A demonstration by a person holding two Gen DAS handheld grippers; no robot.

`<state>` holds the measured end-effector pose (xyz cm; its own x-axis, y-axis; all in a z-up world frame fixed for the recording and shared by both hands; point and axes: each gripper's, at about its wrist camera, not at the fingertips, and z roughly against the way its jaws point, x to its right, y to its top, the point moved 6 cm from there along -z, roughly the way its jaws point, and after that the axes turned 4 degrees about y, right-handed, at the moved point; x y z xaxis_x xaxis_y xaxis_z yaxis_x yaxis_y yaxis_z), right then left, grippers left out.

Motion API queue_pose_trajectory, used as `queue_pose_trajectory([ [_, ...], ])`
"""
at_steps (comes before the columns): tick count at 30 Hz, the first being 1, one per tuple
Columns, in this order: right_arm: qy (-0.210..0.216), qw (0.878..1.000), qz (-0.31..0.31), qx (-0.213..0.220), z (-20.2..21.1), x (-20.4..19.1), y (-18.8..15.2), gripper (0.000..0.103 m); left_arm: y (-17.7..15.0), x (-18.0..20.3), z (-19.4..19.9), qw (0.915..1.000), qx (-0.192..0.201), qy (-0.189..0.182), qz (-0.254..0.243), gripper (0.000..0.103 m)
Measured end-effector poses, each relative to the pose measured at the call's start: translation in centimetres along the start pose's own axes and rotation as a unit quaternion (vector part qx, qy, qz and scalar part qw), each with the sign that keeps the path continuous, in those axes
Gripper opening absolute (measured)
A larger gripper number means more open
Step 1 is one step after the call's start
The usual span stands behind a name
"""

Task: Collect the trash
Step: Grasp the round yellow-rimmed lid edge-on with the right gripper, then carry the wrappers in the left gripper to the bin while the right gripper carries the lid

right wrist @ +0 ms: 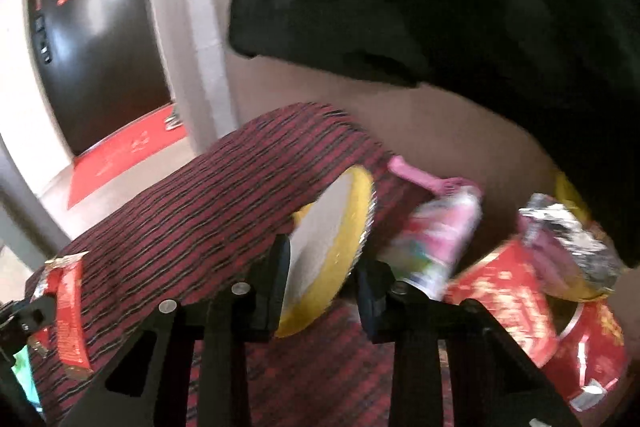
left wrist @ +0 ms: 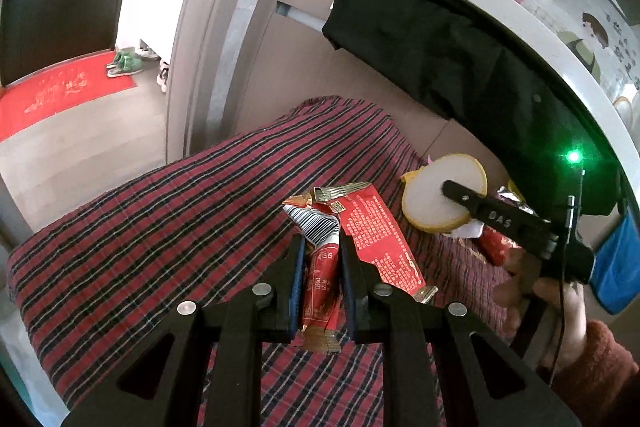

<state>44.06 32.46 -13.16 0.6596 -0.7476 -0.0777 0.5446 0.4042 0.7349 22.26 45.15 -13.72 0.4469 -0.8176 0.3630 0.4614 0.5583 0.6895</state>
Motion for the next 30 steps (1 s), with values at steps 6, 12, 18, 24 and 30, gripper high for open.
queue_pose_trajectory([
  [6, 0.010, 1.000, 0.017, -0.012, -1.2, -1.6, -0.1, 0.013, -0.2, -0.1, 0.1, 0.9999, -0.001, 0.010, 0.001, 0.018],
  [12, 0.019, 1.000, 0.008, 0.002, 2.8, -0.8, -0.5, 0.012, -0.5, 2.3, 0.5, 0.9998, 0.004, 0.000, -0.019, 0.018],
  [18, 0.009, 1.000, -0.022, 0.020, 9.7, 2.3, -2.4, 0.012, -1.1, 8.2, 1.7, 0.9973, 0.015, -0.032, -0.064, 0.018],
  [24, -0.021, 0.998, -0.032, 0.049, 16.6, 5.6, -5.1, 0.012, -2.5, 14.9, 3.9, 0.9908, 0.028, -0.064, -0.116, 0.018],
  [30, -0.048, 0.994, -0.042, 0.083, 22.7, 9.0, -7.5, 0.012, -4.0, 21.2, 6.0, 0.9827, 0.043, -0.085, -0.159, 0.018],
])
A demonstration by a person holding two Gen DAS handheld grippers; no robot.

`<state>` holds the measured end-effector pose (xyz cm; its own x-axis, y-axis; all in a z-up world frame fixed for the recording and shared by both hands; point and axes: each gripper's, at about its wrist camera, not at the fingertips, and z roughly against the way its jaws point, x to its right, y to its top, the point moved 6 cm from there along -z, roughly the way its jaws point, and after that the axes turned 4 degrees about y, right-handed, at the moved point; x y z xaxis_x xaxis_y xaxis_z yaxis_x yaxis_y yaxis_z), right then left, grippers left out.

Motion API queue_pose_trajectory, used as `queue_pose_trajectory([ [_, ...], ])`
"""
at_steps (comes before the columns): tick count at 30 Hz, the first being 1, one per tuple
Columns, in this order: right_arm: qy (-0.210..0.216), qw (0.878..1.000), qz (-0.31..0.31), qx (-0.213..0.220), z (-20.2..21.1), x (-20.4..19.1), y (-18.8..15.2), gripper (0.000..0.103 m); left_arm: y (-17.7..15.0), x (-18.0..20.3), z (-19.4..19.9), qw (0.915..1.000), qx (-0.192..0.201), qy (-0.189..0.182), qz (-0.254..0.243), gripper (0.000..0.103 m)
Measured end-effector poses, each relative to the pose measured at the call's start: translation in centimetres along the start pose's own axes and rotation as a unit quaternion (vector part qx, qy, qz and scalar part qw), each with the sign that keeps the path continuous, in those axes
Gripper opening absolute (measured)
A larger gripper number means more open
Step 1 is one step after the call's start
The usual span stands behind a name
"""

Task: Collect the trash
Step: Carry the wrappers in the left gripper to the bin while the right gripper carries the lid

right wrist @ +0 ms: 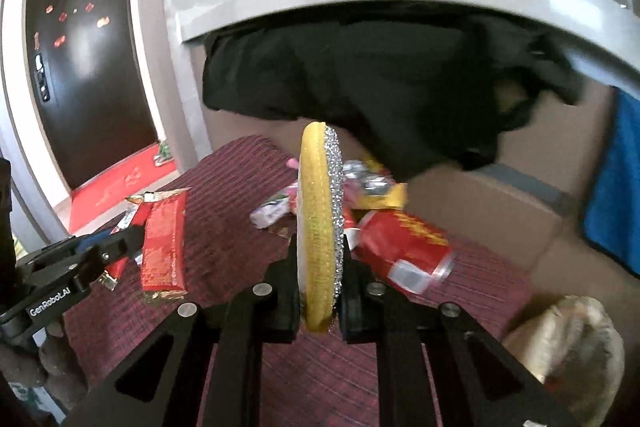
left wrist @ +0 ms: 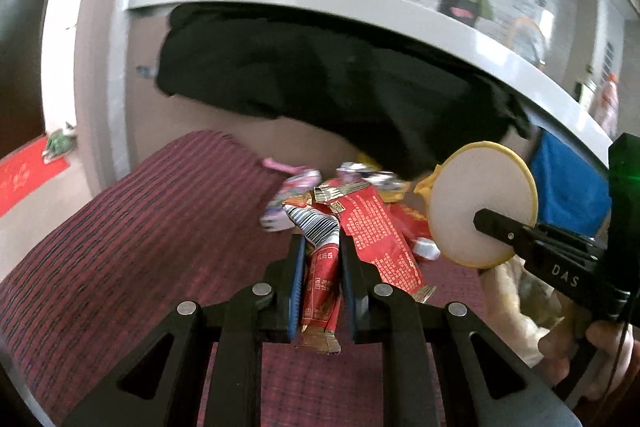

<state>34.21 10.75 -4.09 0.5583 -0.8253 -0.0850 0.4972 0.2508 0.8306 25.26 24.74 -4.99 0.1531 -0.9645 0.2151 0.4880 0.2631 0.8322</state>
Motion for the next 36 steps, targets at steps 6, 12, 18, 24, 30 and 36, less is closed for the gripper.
queue_pose_trajectory([
  [6, -0.017, 0.999, -0.013, 0.031, 4.7, 3.7, -1.1, 0.012, 0.4, 6.8, 1.0, 0.9986, 0.014, -0.018, -0.047, 0.018],
  [12, -0.044, 0.997, -0.023, 0.055, 9.6, 7.6, -2.7, 0.013, 0.2, 13.0, 2.0, 0.9956, 0.033, -0.029, -0.083, 0.018],
  [18, -0.068, 0.994, -0.033, 0.077, 14.0, 11.2, -4.3, 0.012, 0.0, 17.9, 2.9, 0.9922, 0.053, -0.037, -0.107, 0.018],
  [24, -0.097, 0.990, -0.044, 0.090, 16.9, 14.3, -5.8, 0.013, -0.6, 23.1, 3.4, 0.9871, 0.072, -0.053, -0.133, 0.018],
  [30, -0.123, 0.986, -0.059, 0.093, 19.0, 18.0, -7.3, 0.013, -1.5, 27.3, 2.8, 0.9840, 0.076, -0.067, -0.146, 0.018],
  [36, -0.145, 0.982, -0.076, 0.095, 20.1, 21.1, -8.7, 0.013, -2.6, 29.9, 1.3, 0.9832, 0.059, -0.079, -0.154, 0.018],
])
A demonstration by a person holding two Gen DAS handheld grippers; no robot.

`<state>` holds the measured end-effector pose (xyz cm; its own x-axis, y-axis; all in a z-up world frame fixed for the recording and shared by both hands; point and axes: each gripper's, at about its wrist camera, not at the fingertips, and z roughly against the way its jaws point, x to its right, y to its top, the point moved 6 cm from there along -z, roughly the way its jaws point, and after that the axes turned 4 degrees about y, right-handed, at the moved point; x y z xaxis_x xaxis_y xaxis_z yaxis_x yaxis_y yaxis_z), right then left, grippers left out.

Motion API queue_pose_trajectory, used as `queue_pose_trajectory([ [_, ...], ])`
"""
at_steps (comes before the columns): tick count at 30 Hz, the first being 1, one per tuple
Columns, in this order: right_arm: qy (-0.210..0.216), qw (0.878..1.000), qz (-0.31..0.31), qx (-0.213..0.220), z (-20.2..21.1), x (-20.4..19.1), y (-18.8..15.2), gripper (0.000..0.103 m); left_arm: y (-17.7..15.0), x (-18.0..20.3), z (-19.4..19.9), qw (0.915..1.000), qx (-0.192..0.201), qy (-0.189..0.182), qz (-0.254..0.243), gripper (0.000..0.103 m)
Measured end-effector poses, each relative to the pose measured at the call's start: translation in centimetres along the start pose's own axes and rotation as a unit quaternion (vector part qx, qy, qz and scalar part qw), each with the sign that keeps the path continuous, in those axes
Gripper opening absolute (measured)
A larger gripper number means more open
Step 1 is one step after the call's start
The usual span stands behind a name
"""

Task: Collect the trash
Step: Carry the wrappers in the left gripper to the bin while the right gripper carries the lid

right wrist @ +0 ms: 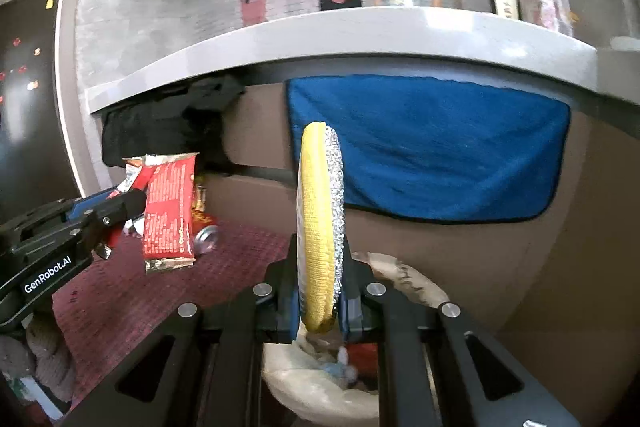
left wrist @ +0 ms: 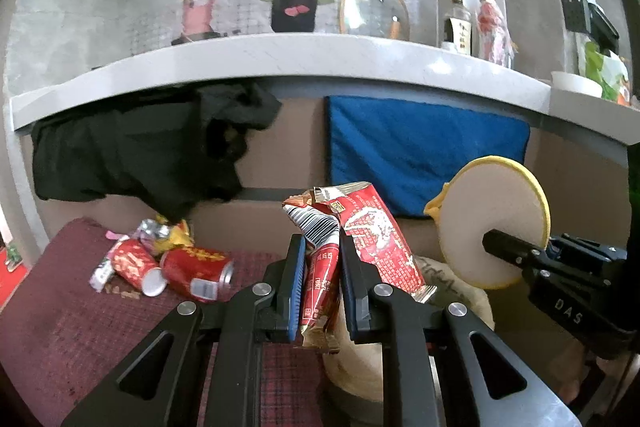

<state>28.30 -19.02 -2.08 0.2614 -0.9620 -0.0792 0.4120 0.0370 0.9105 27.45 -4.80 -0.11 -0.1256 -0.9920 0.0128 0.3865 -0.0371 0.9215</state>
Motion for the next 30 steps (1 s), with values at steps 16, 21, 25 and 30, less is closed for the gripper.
queue_pose_trajectory([
  [16, -0.035, 0.999, -0.021, -0.030, -1.9, 4.6, -2.6, 0.013, -3.4, 3.6, -6.2, 0.9976, -0.056, -0.039, 0.005, 0.018],
  [21, -0.034, 0.998, -0.032, -0.037, -2.8, 5.6, -2.8, 0.013, -4.0, 4.1, -7.5, 0.9969, -0.067, -0.041, 0.005, 0.018],
  [25, -0.029, 0.998, -0.037, -0.041, -3.6, 5.9, -2.8, 0.013, -4.4, 4.2, -8.2, 0.9963, -0.074, -0.043, 0.008, 0.018],
  [30, -0.023, 0.998, -0.041, -0.045, -4.6, 6.0, -2.9, 0.013, -4.8, 4.4, -9.0, 0.9955, -0.082, -0.047, 0.009, 0.018],
])
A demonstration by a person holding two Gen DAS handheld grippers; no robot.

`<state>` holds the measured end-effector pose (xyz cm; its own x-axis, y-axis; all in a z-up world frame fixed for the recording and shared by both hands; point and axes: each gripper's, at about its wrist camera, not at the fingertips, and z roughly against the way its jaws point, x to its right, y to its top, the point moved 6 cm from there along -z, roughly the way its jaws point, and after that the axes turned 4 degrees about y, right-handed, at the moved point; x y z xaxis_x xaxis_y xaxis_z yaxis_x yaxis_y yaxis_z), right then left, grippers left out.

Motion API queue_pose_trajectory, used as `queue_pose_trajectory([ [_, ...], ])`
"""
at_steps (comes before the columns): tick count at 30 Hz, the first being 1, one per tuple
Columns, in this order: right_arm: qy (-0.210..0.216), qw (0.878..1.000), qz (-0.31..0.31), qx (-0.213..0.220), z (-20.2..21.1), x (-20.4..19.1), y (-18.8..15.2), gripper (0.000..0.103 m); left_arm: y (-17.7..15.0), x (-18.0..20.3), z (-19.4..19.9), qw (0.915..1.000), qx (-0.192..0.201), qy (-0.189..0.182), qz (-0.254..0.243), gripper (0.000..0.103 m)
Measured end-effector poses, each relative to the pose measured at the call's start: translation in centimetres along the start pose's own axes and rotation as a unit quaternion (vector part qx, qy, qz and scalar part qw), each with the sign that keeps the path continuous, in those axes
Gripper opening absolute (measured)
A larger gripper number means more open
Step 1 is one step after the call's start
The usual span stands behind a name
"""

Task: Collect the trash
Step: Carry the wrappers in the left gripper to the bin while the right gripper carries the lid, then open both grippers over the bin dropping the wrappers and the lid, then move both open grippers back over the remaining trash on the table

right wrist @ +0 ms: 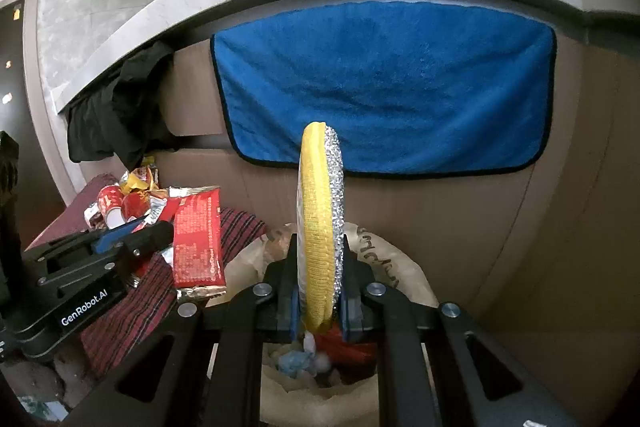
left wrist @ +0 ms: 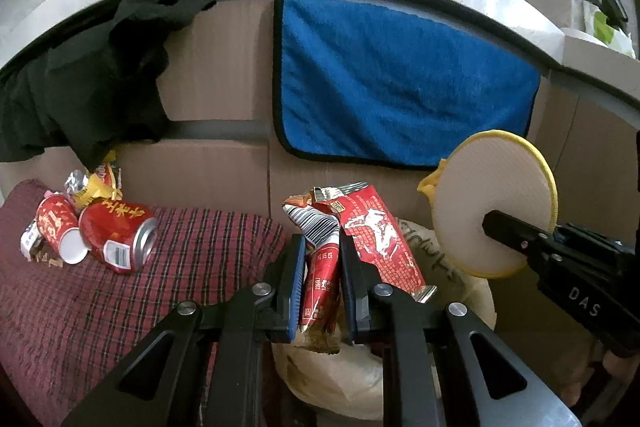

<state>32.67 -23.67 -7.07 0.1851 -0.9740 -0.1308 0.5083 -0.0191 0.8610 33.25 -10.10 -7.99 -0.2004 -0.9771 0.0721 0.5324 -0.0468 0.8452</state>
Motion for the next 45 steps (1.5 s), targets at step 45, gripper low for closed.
queue_pose_trajectory([
  [45, 0.127, 0.985, 0.105, -0.049, -10.1, -23.4, 1.2, 0.042, -1.2, -37.3, 3.4, 0.9840, -0.007, 0.095, 0.150, 0.056],
])
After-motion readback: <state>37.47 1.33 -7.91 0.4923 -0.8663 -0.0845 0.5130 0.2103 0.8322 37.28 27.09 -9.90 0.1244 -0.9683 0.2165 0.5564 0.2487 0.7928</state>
